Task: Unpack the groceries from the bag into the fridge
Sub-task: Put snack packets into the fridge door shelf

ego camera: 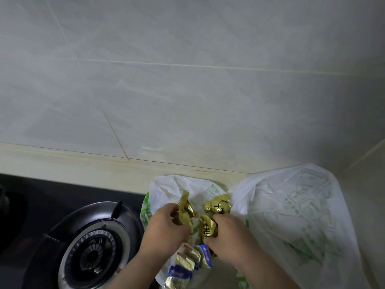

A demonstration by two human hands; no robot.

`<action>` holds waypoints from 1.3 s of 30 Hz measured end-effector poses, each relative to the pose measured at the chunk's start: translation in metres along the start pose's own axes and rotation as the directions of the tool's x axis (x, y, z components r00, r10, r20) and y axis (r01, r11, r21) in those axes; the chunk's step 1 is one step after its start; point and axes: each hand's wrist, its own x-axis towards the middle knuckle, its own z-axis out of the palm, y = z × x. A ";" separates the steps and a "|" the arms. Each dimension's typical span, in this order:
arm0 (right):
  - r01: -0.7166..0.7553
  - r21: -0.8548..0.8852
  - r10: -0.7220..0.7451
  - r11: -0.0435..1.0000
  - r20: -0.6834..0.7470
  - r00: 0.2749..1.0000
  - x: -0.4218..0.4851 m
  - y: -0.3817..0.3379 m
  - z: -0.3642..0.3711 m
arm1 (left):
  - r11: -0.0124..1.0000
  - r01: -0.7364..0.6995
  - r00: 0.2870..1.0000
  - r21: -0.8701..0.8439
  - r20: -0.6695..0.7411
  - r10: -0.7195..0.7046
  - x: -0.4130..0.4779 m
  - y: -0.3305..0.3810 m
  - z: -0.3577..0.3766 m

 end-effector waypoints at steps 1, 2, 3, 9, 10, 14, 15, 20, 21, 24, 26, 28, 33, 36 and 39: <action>-0.008 -0.002 0.008 1.000 -0.003 1.000 0.000 -0.001 0.002 | 0.999 -0.011 1.000 -0.051 -0.026 0.010 -0.001 0.001 -0.005; -0.016 0.001 0.016 1.000 -0.008 1.000 -0.001 -0.002 0.002 | 0.995 -0.022 0.998 -0.100 -0.053 0.017 -0.003 0.002 -0.010; -0.023 0.009 0.023 1.000 -0.012 1.000 -0.001 -0.003 0.003 | 0.989 -0.034 0.997 -0.143 -0.078 0.023 -0.005 0.003 -0.015; -0.031 0.099 0.032 0.995 -0.003 0.999 -0.007 -0.009 0.006 | 0.954 -0.073 0.990 -0.292 -0.134 0.034 -0.024 -0.001 -0.048; -0.039 0.130 0.041 0.991 -0.006 0.999 -0.009 -0.010 0.005 | 0.945 -0.070 0.990 -0.320 -0.135 0.028 -0.028 -0.004 -0.054; -0.049 0.270 0.084 0.962 -0.120 0.989 -0.017 -0.017 -0.002 | 0.889 -0.094 0.986 -0.448 -0.163 0.022 -0.044 -0.017 -0.079; -0.032 0.292 0.083 0.956 -0.163 0.983 -0.019 -0.020 -0.005 | 0.869 -0.106 0.985 -0.482 -0.168 0.027 -0.048 -0.019 -0.084; 0.083 0.366 0.039 0.927 -0.314 0.949 -0.036 -0.040 -0.023 | 0.817 -0.123 0.982 -0.564 -0.185 0.020 -0.075 -0.032 -0.108; 0.094 0.390 0.034 0.916 -0.308 0.951 -0.040 -0.047 -0.024 | 0.818 -0.131 0.981 -0.560 -0.191 0.026 -0.080 -0.036 -0.114; 0.112 0.470 0.016 0.876 -0.261 0.965 -0.052 -0.073 -0.025 | 0.825 -0.174 0.969 -0.538 -0.244 0.046 -0.096 -0.044 -0.134; 0.140 0.487 -0.006 0.862 -0.266 0.964 -0.062 -0.093 -0.024 | 0.805 -0.195 0.958 -0.560 -0.284 0.034 -0.106 -0.049 -0.149; 0.169 0.492 -0.036 0.854 -0.270 0.962 -0.073 -0.116 -0.024 | 0.793 -0.215 0.952 -0.570 -0.303 0.041 -0.119 -0.054 -0.166; 0.243 0.487 -0.126 0.839 -0.261 0.957 -0.108 -0.175 -0.019 | 0.770 -0.273 0.928 -0.577 -0.370 0.052 -0.157 -0.072 -0.217; 0.287 0.500 -0.195 0.817 -0.230 0.954 -0.131 -0.218 -0.014 | 0.762 -0.314 0.904 -0.566 -0.424 0.058 -0.184 -0.087 -0.248; 0.335 0.497 -0.295 0.800 -0.160 0.942 -0.151 -0.266 -0.003 | 0.745 -0.344 0.882 -0.572 -0.469 0.047 -0.217 -0.103 -0.284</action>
